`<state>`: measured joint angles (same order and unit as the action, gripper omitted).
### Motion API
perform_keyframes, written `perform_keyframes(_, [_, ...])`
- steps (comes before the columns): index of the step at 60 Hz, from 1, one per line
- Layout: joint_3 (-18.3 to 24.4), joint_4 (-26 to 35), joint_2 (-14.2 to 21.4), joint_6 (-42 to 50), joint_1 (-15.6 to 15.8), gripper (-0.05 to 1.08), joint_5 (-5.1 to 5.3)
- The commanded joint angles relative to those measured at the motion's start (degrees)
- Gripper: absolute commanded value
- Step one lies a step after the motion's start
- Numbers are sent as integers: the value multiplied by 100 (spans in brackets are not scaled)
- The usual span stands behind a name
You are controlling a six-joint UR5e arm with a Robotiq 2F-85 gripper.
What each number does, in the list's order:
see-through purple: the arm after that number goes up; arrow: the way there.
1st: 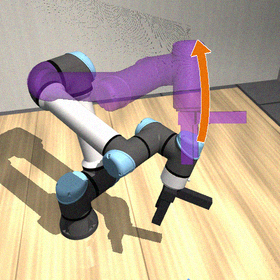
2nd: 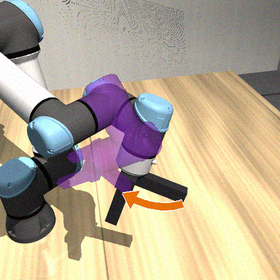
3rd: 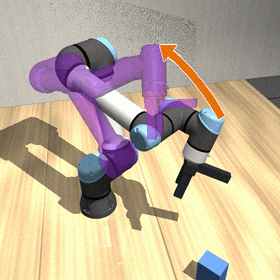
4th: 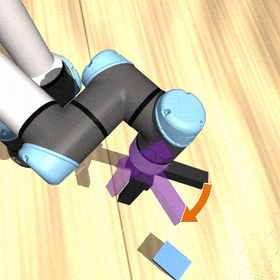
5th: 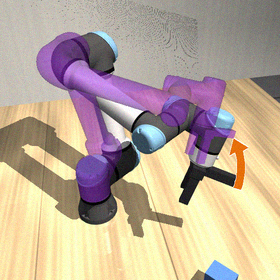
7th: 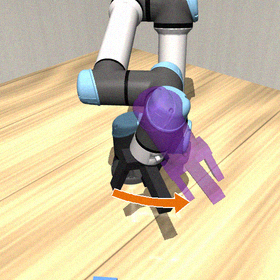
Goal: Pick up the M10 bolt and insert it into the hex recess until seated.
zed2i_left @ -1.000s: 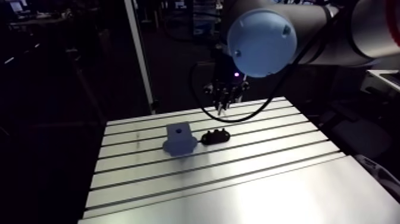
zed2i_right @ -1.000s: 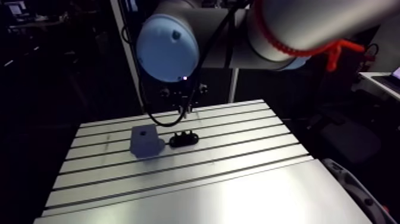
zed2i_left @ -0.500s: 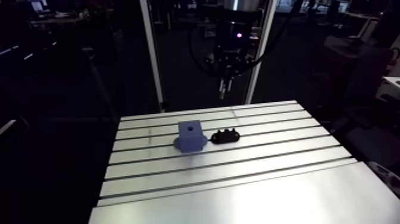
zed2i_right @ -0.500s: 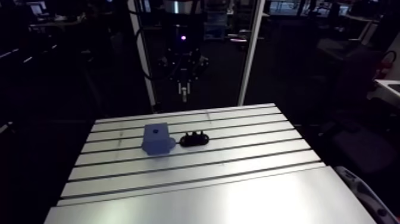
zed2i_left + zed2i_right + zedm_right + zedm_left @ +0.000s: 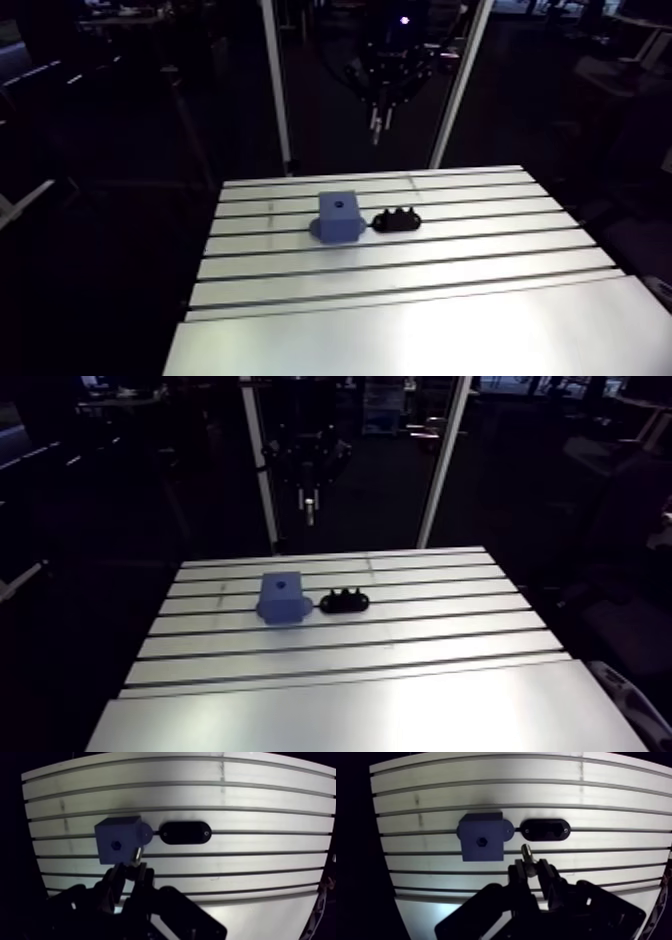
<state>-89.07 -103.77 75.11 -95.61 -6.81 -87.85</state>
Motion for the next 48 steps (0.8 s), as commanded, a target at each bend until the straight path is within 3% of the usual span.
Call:
perform_keyframes(1, [127, 59, -69, 12, 190, 107, 8])
perform_keyframes(12, [175, 114, -141, -138, 353, 107, -16])
perform_keyframes(21, [175, 149, -219, -1628, 477, 107, -7])
perform_keyframes(35, [242, 208, -351, -2421, 486, 107, -51])
perform_keyframes(41, [279, 290, -429, -2906, 496, 107, -142])
perform_keyframes(48, [356, 300, -482, -3081, 569, 107, -328])
